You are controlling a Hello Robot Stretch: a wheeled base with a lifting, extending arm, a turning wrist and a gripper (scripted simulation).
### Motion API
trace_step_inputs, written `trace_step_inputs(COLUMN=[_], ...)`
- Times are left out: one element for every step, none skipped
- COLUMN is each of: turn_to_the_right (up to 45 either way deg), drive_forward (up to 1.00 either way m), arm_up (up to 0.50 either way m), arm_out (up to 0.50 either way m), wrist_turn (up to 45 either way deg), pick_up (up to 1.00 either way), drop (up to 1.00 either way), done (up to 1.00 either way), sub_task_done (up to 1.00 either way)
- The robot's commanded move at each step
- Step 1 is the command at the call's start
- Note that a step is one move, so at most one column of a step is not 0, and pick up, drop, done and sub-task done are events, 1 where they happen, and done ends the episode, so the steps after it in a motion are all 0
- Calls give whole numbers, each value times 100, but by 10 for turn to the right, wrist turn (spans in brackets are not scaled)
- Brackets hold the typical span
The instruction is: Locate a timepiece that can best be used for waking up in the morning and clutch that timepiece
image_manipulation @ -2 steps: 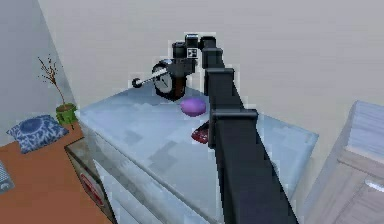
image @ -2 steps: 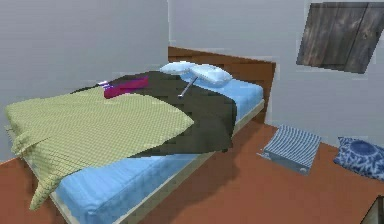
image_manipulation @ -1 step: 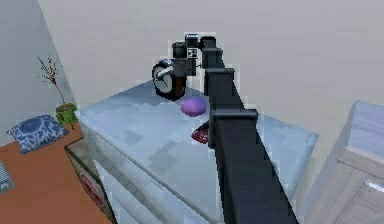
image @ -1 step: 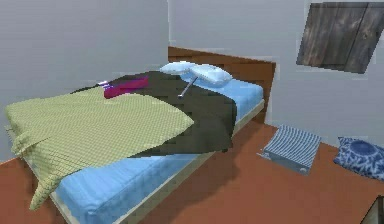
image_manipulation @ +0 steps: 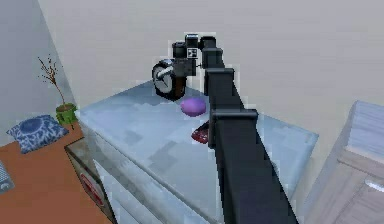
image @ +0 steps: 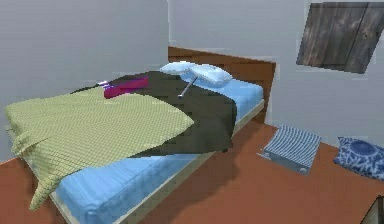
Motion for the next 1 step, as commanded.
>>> trace_step_inputs(turn_to_the_right=[0], drive_forward=[0], arm_up=[0], arm_out=[0], wrist_turn=[0], pick_up=[0], drop=[0], done=[100], sub_task_done=[0])
